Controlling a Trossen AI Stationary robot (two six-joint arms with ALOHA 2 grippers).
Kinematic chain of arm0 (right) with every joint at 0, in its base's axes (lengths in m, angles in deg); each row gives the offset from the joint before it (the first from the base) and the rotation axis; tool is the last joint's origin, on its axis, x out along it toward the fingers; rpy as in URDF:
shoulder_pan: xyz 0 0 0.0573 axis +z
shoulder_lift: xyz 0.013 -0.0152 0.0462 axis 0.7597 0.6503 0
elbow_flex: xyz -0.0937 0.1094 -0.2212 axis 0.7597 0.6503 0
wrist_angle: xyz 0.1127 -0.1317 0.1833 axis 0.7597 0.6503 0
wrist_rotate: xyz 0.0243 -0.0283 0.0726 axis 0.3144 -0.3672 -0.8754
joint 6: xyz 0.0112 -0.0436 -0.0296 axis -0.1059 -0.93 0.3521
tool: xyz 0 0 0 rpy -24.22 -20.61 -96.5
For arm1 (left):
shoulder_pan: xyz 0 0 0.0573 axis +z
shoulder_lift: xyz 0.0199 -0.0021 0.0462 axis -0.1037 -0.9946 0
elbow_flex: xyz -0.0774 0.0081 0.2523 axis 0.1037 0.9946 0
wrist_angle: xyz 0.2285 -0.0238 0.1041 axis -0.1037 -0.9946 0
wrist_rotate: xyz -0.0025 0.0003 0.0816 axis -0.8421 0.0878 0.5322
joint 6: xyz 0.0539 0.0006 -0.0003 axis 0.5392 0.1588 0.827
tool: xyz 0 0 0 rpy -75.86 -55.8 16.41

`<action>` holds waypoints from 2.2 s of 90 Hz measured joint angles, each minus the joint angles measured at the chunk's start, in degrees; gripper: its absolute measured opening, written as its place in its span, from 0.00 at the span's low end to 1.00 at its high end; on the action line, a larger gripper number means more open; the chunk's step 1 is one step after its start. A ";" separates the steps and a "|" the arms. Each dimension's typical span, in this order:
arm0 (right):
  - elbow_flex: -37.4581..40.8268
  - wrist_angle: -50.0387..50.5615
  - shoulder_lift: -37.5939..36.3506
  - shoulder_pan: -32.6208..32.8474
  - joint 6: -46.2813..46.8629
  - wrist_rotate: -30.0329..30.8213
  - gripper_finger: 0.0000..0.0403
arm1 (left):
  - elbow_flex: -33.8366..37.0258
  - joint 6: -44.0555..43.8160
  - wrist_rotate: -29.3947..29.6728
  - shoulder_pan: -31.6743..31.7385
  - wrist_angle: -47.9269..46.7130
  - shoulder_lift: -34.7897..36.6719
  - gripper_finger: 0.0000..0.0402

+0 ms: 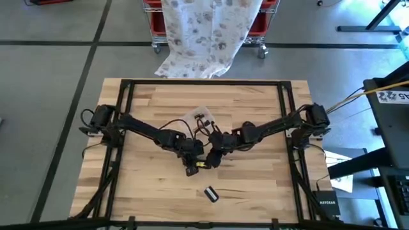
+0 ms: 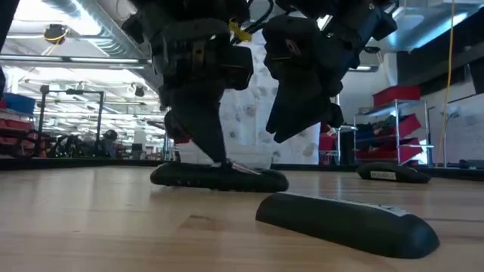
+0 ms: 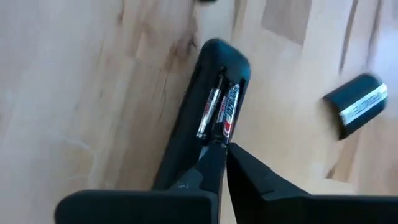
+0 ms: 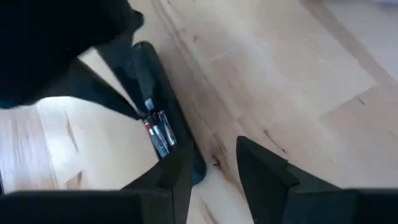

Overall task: Insert battery
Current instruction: Insert the silver battery into the remote

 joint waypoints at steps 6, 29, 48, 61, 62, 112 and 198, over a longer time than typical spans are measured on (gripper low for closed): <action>0.00 0.04 0.00 0.00 -0.13 -0.03 0.26 | 0.00 -0.51 -0.15 0.00 0.07 0.55 0.00; 0.00 0.30 0.00 0.00 -0.23 -0.04 0.26 | 0.00 -0.58 -0.27 0.00 -0.13 0.16 0.00; 0.00 0.26 0.00 0.02 -0.31 -0.08 0.26 | -0.07 0.06 1.08 0.04 0.33 -0.85 0.00; 0.04 0.20 0.00 0.02 -0.26 -0.06 0.26 | -0.15 0.06 1.16 0.28 1.29 -2.62 0.00; 0.04 0.20 0.00 0.02 -0.28 -0.07 0.26 | -0.15 0.04 1.15 0.28 1.42 -2.78 0.00; 0.04 0.41 0.00 0.04 -0.15 -0.10 0.26 | -0.26 0.02 -0.64 0.39 6.42 -7.25 0.00; 0.04 2.52 -0.21 -0.02 -0.42 0.34 0.26 | -0.33 0.08 -0.11 0.70 13.85 -9.00 0.00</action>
